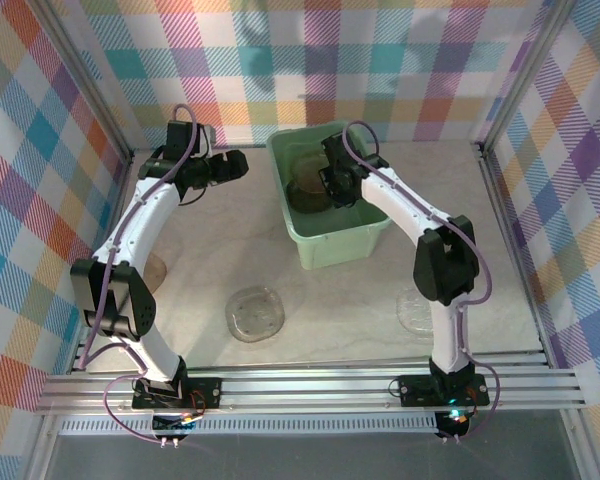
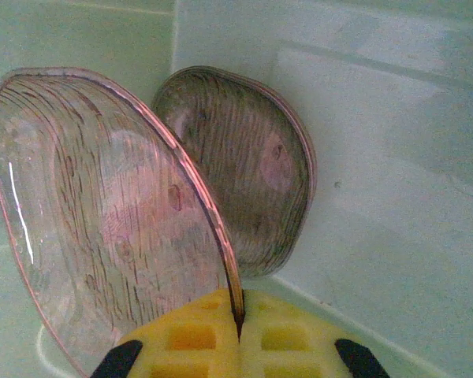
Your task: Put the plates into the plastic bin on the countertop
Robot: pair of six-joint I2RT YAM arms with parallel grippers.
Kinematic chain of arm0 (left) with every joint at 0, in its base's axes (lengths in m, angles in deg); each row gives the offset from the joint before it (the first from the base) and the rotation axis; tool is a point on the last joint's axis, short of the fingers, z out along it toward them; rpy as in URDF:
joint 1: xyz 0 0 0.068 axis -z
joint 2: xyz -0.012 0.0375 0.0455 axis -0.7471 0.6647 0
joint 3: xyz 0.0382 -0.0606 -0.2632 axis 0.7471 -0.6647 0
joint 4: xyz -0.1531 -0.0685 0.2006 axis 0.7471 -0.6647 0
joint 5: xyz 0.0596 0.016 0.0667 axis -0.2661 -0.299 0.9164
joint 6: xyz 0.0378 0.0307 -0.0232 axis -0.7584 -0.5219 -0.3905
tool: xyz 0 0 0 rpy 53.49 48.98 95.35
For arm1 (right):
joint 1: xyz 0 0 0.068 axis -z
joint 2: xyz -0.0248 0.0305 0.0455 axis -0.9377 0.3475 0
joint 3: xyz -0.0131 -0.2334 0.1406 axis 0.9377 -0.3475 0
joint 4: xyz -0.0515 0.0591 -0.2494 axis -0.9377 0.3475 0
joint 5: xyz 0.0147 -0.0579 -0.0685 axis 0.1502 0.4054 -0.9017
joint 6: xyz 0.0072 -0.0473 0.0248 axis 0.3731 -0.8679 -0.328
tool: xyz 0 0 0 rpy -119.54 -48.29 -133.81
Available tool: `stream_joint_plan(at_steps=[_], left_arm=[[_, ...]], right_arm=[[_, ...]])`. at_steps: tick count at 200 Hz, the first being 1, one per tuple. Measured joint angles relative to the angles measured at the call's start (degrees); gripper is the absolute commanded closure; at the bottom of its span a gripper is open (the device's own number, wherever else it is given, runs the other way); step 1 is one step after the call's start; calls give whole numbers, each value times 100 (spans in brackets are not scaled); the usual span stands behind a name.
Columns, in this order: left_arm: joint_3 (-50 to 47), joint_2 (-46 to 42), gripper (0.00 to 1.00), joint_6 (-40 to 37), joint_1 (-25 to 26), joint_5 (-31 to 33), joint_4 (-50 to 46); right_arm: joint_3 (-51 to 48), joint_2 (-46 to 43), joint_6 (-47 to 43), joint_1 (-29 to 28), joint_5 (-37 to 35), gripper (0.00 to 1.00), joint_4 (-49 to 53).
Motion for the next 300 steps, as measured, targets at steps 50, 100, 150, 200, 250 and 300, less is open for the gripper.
stream_joint_plan(at_steps=[50,100,150,200,250,300], left_arm=[[236,94,13,-101,-17,111,-35],[313,192,13,-103,-22,177,-52],[463,286,13,-103,-22,260,-111],[533,286,13,-105,-22,354,-216],[612,308,13,-105,-22,372,-385],[713,319,13,-103,-22,409,-509]], right_arm=[[323,448,146,0,22,100,129],[546,737,236,0,20,100,190],[629,1051,385,-2,22,100,175],[664,1362,426,-17,20,100,94],[807,1565,439,-44,20,100,-11],[918,1646,483,-44,20,76,-31]])
